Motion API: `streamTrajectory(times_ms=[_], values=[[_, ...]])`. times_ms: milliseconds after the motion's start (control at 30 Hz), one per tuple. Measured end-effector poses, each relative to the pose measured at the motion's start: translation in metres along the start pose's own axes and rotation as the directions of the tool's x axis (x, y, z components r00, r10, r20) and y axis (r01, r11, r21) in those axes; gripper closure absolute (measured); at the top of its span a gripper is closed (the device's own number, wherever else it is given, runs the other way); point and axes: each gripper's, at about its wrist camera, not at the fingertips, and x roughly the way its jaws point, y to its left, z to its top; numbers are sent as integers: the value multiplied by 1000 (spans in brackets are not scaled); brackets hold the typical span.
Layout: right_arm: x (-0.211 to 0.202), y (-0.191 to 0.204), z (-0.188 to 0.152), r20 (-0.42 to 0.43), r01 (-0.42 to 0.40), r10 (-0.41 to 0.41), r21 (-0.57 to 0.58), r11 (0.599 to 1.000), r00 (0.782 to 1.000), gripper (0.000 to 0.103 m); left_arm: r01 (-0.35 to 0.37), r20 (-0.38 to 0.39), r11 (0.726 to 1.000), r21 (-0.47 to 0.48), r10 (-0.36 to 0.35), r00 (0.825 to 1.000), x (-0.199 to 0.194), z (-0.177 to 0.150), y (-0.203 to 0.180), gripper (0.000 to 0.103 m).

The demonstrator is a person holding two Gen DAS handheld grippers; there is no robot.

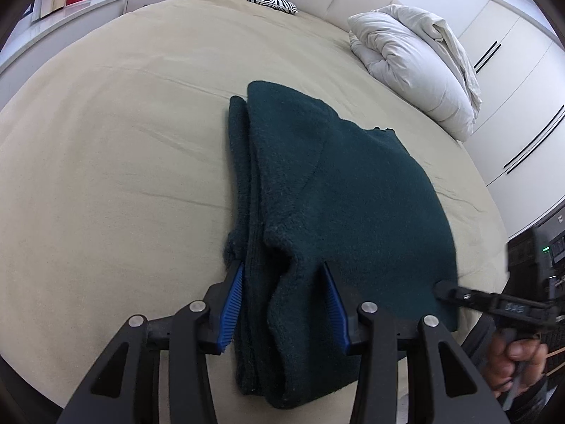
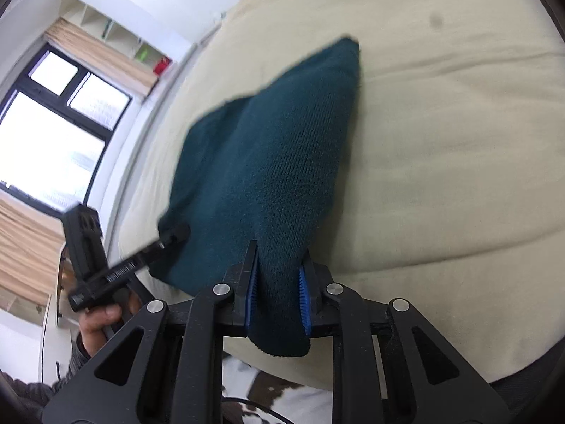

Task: Fold small clothes

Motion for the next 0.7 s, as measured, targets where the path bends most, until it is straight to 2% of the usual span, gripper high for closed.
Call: streamTrajectory(times_ms=[33,100,133,167,267,333,367,400,433,467,533,567,667,700], values=[[5,-11,-4,-11,-6,6,38,999,1000,82,3,2,1000,-4,-3,1000,-1,0,2,57],[4,-28,-10,27,-86,83,117,989,996,77,10,7,1000,-16,-10,1000,-5,1,5,57],[-2,-28,-11,43,-91,86,117,989,995,77,12,16,1000,-19,-12,1000,-9,1,6,57],[-8,-25,-9,52,-59,55,96,994,997,72,12,30,1000,-17,-12,999,-13,2,6,57],[-35,-16,-3,121,-4,-3,50,999,993,70,-29,110,999,36,25,994,-35,6,-4,52],[-62,-4,0,211,69,-68,5,998,975,70,-89,206,992,93,68,976,-56,7,-16,36],[-77,9,0,271,134,-120,-35,990,955,68,-125,258,985,116,91,962,-66,8,-23,32],[-87,18,-2,315,182,-154,-62,981,936,65,-161,316,977,139,110,942,-77,8,-30,22],[-97,30,-5,371,236,-187,-91,968,910,62,-195,379,968,158,123,917,-90,7,-38,8],[-105,42,-10,422,285,-213,-116,951,881,57,-222,435,960,169,130,891,-102,6,-44,1],[-118,67,-20,524,377,-249,-152,914,814,35,-272,550,944,187,128,825,-126,2,-57,0],[-125,80,-29,589,418,-250,-167,893,769,20,-297,588,934,197,130,798,-136,0,-64,0],[-139,109,-44,717,508,-239,-183,842,655,3,-391,664,905,169,188,723,-160,0,-80,0],[-143,120,-47,751,545,-244,-179,819,614,0,-411,677,898,160,203,708,-167,1,-84,0]])
